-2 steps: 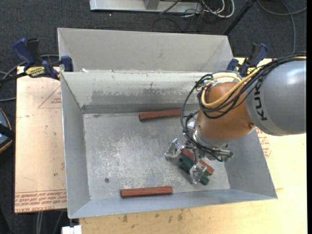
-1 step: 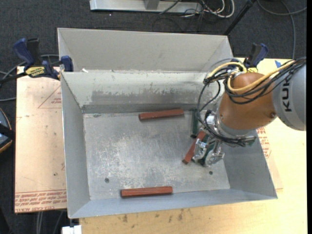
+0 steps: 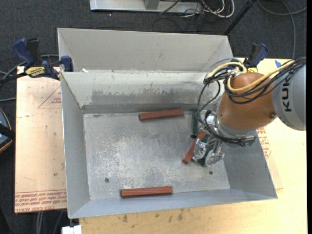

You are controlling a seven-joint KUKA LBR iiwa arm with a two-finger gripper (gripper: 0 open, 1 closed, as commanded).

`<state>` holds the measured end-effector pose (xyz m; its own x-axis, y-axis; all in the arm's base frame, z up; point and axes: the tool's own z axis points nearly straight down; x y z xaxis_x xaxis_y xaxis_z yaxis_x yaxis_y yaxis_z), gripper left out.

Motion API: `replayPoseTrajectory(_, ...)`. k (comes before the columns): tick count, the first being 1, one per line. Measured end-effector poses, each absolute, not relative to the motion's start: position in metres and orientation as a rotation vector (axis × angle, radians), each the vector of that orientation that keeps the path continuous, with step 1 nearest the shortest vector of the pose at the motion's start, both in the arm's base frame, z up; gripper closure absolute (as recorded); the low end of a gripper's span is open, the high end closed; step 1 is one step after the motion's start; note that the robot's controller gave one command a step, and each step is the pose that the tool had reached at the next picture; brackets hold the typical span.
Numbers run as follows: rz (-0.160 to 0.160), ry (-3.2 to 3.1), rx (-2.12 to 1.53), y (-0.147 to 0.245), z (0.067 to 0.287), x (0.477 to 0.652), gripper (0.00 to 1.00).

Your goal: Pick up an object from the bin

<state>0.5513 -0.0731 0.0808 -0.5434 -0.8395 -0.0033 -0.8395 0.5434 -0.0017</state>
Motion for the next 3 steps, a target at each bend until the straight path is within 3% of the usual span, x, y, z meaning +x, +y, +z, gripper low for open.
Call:
replayPoseTrajectory(1,0.011,2.773,-1.483,-0.077,0.123,0.548,1.0)
replayPoseTrajectory(2,-0.004,2.764,-1.478,-0.077,0.164,0.553,1.0)
replayPoseTrajectory(3,0.001,2.196,-2.241,-0.09,0.267,0.571,1.0)
